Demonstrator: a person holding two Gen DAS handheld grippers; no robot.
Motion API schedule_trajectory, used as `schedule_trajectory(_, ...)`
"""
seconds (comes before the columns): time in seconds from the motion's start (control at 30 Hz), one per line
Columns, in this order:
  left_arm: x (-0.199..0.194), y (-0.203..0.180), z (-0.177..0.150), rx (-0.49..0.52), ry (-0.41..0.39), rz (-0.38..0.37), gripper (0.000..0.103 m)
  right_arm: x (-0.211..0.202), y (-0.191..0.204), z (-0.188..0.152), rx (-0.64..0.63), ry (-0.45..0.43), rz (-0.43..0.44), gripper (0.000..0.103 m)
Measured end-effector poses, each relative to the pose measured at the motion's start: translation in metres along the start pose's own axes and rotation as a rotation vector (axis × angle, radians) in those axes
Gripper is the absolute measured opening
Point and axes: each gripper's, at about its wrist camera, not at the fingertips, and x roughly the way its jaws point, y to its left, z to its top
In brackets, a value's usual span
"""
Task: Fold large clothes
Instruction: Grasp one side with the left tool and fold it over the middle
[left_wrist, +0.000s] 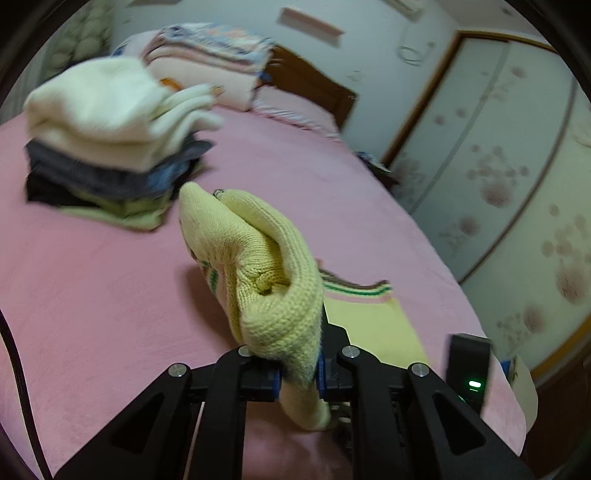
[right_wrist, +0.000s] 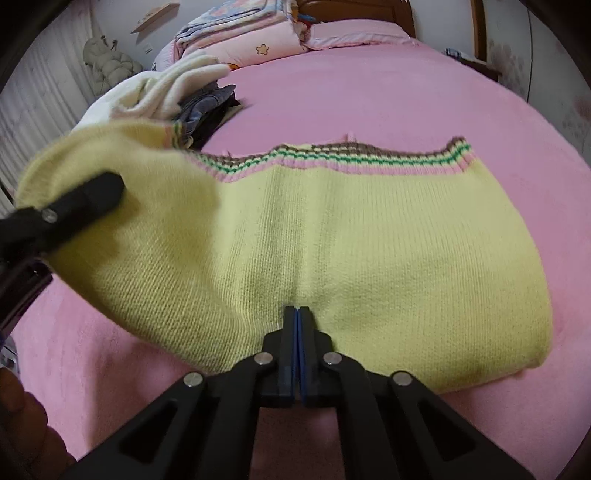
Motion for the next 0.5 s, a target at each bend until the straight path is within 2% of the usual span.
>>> schedule_trajectory(0.37,0.008,-0.079,-0.005,0.229,0.008,-0.138,0.01,-0.014,-0.04,-0.006,0.159,0.025,0.181,0.0)
schedule_trajectory(0.5,0.031,-0.109,-0.015,0.327,0.064,-0.147,0.01,-0.04,-0.062,-0.019,0.195,0.028,0.189,0.0)
